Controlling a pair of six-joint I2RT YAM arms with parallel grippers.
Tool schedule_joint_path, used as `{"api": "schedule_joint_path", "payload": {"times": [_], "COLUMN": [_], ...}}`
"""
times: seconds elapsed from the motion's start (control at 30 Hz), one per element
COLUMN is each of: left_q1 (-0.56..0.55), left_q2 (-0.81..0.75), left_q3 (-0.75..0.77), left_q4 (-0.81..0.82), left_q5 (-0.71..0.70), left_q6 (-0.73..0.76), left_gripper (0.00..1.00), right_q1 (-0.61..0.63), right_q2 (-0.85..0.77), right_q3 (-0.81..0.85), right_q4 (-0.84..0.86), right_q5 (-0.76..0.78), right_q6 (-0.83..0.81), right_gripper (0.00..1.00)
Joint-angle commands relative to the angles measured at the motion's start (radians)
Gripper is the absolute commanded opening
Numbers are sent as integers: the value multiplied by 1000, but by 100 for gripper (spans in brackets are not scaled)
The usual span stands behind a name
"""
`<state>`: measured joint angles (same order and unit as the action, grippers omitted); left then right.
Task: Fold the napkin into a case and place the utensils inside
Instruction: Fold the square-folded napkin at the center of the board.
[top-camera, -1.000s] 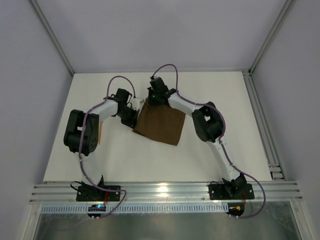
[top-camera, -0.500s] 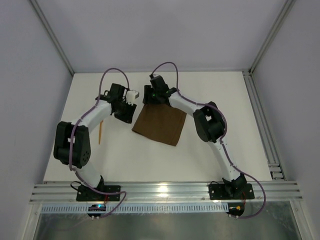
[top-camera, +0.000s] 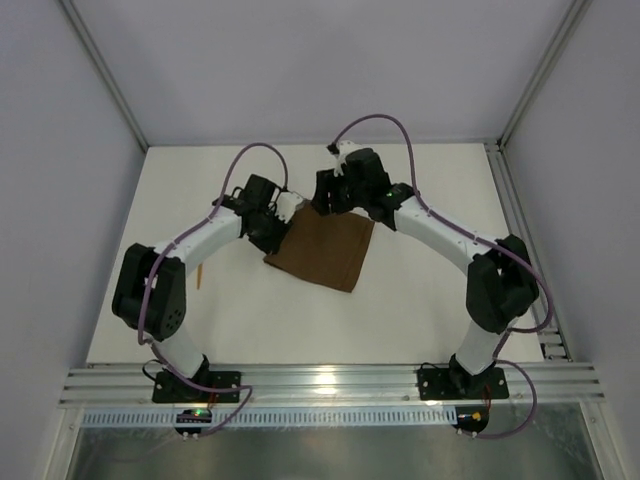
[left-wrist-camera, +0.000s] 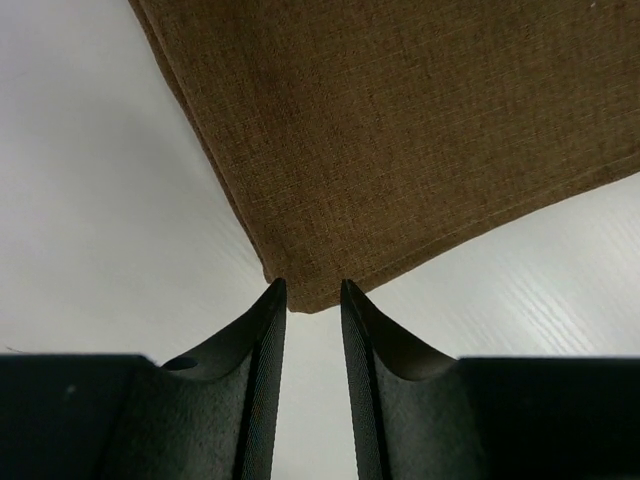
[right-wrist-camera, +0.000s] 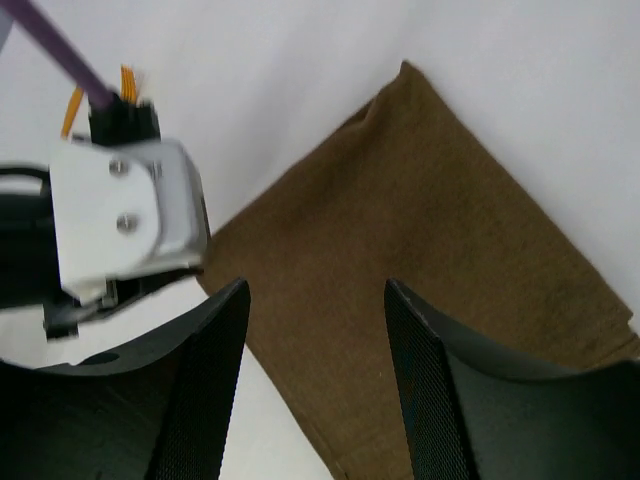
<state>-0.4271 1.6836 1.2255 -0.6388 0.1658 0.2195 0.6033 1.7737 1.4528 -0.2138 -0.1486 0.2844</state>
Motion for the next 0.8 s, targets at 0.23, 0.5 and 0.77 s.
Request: {"api": "schedule_joint_path", "payload": {"times": [0.23,0.5,0.77], "left_q1": [-304,-510,-513], "left_q2": [-154,111,231], "left_q3": [-109,49,118], "left_q4": [172,232,200], "left_q5": [-121,-127,-91], "left_q6": [300,242,195], "left_gripper": [52,55,42], "right_q1": [-187,-309,-316], "right_q2": [-309,-448,-548], "right_q3": [-531,-732,-787], "right_q4": [158,81,51], "right_q5": [-374,-203,-134], "right_q6": [170,177,119], "right_gripper": [54,49,49]}}
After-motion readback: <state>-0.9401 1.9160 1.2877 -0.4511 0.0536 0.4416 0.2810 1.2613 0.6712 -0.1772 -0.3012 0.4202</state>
